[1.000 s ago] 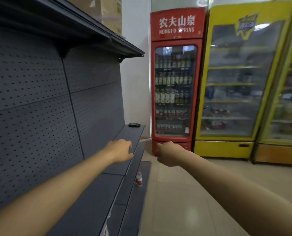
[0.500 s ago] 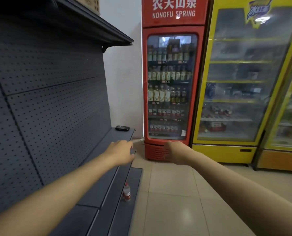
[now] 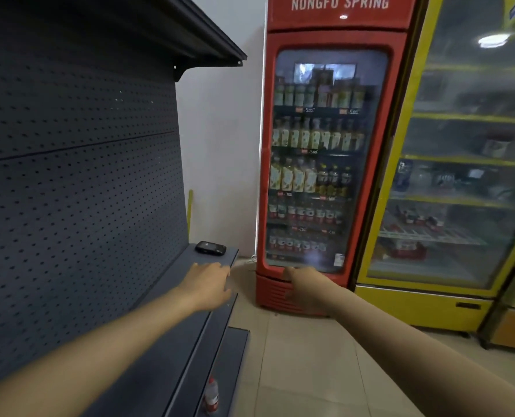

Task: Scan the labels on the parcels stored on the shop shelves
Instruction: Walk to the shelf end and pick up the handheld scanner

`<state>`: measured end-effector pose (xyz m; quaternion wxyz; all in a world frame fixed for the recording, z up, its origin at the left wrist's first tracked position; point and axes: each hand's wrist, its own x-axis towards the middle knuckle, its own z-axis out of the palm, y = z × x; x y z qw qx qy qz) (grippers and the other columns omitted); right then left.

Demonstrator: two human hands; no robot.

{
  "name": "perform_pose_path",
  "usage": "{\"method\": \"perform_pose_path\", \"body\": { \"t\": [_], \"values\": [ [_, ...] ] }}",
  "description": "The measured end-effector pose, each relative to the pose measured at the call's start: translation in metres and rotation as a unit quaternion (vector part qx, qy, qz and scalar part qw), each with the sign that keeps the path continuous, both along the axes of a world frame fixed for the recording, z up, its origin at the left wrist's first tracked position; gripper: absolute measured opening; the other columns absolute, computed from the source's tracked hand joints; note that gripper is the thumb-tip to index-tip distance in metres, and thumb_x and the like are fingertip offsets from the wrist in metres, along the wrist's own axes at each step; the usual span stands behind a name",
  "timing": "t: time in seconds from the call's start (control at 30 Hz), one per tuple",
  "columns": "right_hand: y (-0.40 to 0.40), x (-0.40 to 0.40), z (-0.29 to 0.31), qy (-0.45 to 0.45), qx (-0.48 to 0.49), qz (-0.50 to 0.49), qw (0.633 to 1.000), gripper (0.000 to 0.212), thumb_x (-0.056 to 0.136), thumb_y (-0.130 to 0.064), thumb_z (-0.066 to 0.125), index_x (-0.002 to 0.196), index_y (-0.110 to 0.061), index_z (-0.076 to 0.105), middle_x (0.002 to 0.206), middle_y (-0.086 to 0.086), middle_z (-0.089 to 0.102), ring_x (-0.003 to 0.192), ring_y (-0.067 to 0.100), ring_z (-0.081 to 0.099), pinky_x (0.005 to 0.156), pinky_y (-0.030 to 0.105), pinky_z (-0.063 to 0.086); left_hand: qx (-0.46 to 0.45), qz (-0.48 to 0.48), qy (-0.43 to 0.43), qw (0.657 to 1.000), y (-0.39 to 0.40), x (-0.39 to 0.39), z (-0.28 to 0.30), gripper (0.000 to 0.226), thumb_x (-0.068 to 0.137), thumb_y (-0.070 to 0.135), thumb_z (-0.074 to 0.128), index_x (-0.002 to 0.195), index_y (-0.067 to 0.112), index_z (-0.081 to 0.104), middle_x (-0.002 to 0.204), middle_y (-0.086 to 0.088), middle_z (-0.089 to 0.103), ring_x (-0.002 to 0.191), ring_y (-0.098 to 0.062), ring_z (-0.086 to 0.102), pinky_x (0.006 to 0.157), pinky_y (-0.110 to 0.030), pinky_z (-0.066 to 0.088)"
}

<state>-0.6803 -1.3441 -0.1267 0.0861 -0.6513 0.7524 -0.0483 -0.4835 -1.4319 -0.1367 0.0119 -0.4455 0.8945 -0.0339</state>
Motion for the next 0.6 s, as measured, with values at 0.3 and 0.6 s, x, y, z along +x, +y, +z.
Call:
{"method": "perform_pose_path", "body": {
  "t": [0.3, 0.6],
  "values": [
    [-0.147, -0.064, -0.029, 0.035, 0.001, 0.044, 0.998, 0.043, 0.089, -0.023, 0.059, 0.13, -0.015, 0.051, 0.126, 0.011, 0.058, 0.111, 0.029, 0.056, 0.093, 0.037, 0.049, 0.043, 0.024, 0.006, 0.999, -0.135, -0.072, -0.015, 0.041, 0.095, 0.041, 0.047, 0.125, 0.013, 0.053, 0.126, -0.007, 0.057, 0.112, -0.026, 0.056, 0.099, -0.038, 0.04],
    [-0.302, -0.132, -0.039, 0.064, 0.007, 0.11, 0.992, 0.034, 0.09, -0.018, 0.049, 0.123, -0.013, 0.051, 0.126, 0.014, 0.057, 0.114, 0.032, 0.054, 0.093, 0.04, 0.045, 0.061, 0.096, 0.033, 0.993, -0.268, -0.136, -0.025, 0.038, 0.094, 0.037, 0.05, 0.123, 0.013, 0.055, 0.123, -0.007, 0.06, 0.108, -0.024, 0.058, 0.091, -0.034, 0.047]
  ]
}}
